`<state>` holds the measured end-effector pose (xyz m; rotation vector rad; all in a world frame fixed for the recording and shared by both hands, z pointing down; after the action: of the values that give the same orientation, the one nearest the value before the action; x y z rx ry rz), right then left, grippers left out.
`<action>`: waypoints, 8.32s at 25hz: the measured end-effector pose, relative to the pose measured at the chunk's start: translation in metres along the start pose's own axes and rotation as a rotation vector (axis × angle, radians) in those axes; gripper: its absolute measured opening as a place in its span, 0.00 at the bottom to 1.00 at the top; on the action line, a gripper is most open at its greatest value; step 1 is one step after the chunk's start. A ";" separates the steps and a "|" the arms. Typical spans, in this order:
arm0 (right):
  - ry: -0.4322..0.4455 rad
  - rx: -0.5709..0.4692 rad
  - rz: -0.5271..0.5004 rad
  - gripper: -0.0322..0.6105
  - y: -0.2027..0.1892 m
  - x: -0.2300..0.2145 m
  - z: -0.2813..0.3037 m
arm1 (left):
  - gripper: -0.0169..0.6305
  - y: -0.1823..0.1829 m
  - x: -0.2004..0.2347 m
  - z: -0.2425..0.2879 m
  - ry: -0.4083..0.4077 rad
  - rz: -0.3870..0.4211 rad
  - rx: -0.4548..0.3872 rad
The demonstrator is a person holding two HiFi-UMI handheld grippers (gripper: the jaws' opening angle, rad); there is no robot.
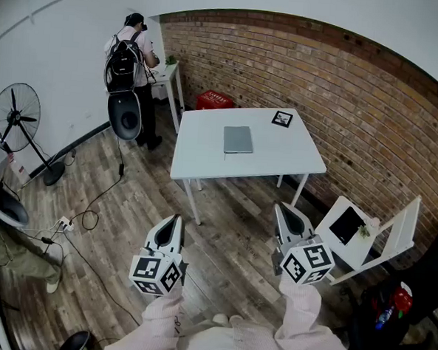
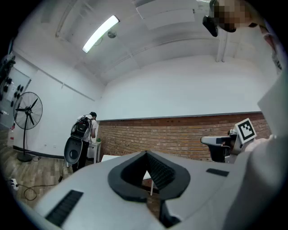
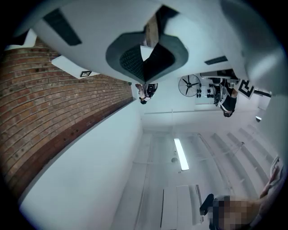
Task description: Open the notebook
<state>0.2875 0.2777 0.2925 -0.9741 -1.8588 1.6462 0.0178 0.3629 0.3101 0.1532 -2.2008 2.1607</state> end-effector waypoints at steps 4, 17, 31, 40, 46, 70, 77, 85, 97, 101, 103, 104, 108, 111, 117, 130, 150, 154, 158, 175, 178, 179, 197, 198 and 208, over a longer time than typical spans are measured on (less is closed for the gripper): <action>0.004 0.004 0.003 0.05 0.000 -0.005 -0.002 | 0.01 -0.002 -0.007 0.004 -0.002 0.006 0.009; 0.019 0.022 0.012 0.06 -0.007 -0.026 -0.006 | 0.01 -0.013 -0.032 0.008 0.006 -0.009 0.034; 0.001 0.068 0.050 0.26 -0.022 -0.046 0.008 | 0.01 -0.028 -0.030 0.021 0.046 -0.019 0.077; -0.015 0.092 0.038 0.29 -0.036 -0.081 0.049 | 0.01 -0.041 -0.011 0.082 0.040 -0.043 0.088; -0.044 0.093 0.048 0.29 -0.044 -0.111 0.093 | 0.01 -0.043 0.008 0.144 0.003 -0.045 0.098; -0.141 0.163 0.101 0.29 -0.094 -0.181 0.237 | 0.01 -0.072 0.086 0.312 -0.097 -0.098 0.189; -0.146 0.208 0.154 0.29 -0.120 -0.214 0.267 | 0.01 -0.091 0.102 0.347 -0.064 -0.120 0.232; -0.139 0.332 0.170 0.29 -0.152 -0.264 0.331 | 0.01 -0.103 0.122 0.410 -0.025 -0.139 0.274; -0.078 0.488 0.272 0.29 -0.199 -0.327 0.396 | 0.01 -0.134 0.125 0.494 -0.003 -0.184 0.359; -0.051 0.586 0.308 0.29 -0.220 -0.343 0.408 | 0.01 -0.153 0.123 0.516 0.006 -0.206 0.403; -0.035 0.628 0.325 0.29 -0.231 -0.351 0.414 | 0.01 -0.160 0.122 0.528 0.010 -0.215 0.418; -0.027 0.649 0.336 0.29 -0.236 -0.355 0.417 | 0.01 -0.164 0.122 0.533 0.014 -0.217 0.425; -0.009 0.751 0.381 0.29 -0.261 -0.363 0.428 | 0.01 -0.181 0.122 0.548 0.034 -0.228 0.466; -0.030 0.799 0.391 0.29 -0.272 -0.369 0.431 | 0.01 -0.187 0.120 0.555 0.035 -0.240 0.487; -0.048 0.854 0.465 0.29 -0.290 -0.373 0.431 | 0.01 -0.199 0.117 0.564 0.031 -0.261 0.540; -0.072 0.985 0.584 0.28 -0.311 -0.373 0.433 | 0.01 -0.219 0.115 0.578 -0.002 -0.266 0.618; -0.069 0.950 0.725 0.15 -0.313 -0.379 0.432 | 0.01 -0.225 0.110 0.570 0.013 -0.263 0.597; -0.077 0.936 0.730 0.13 -0.312 -0.377 0.432 | 0.01 -0.224 0.114 0.566 0.031 -0.262 0.584; -0.085 0.899 0.755 0.13 -0.307 -0.377 0.430 | 0.01 -0.220 0.115 0.563 0.033 -0.256 0.574; -0.119 0.734 0.751 0.09 -0.242 -0.339 0.455 | 0.01 -0.205 0.172 0.537 -0.004 -0.283 0.568; -0.159 0.741 0.680 0.09 -0.230 -0.327 0.463 | 0.01 -0.198 0.189 0.534 -0.022 -0.299 0.550; -0.172 0.750 0.650 0.09 -0.227 -0.322 0.465 | 0.01 -0.196 0.194 0.533 -0.031 -0.302 0.544; -0.336 0.765 0.366 0.09 -0.204 -0.261 0.505 | 0.01 -0.162 0.248 0.520 -0.255 -0.319 0.505; -0.340 0.768 0.355 0.09 -0.204 -0.258 0.508 | 0.01 -0.161 0.249 0.518 -0.265 -0.314 0.505; -0.366 0.816 0.177 0.09 -0.205 -0.234 0.523 | 0.01 -0.163 0.246 0.511 -0.310 -0.310 0.520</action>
<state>0.0071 -0.2443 0.4299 -0.5034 -1.0818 2.5104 -0.1928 -0.1587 0.4882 0.8362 -1.5288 2.5884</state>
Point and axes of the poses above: the fingertips, and each gripper's own axes: z forward along the fingers, x to its left, y out of its top, the point moved 4 cm from there along -z, backward along the fingers, and after that the axes turned 7 degrees about y, right-handed, at the moved point
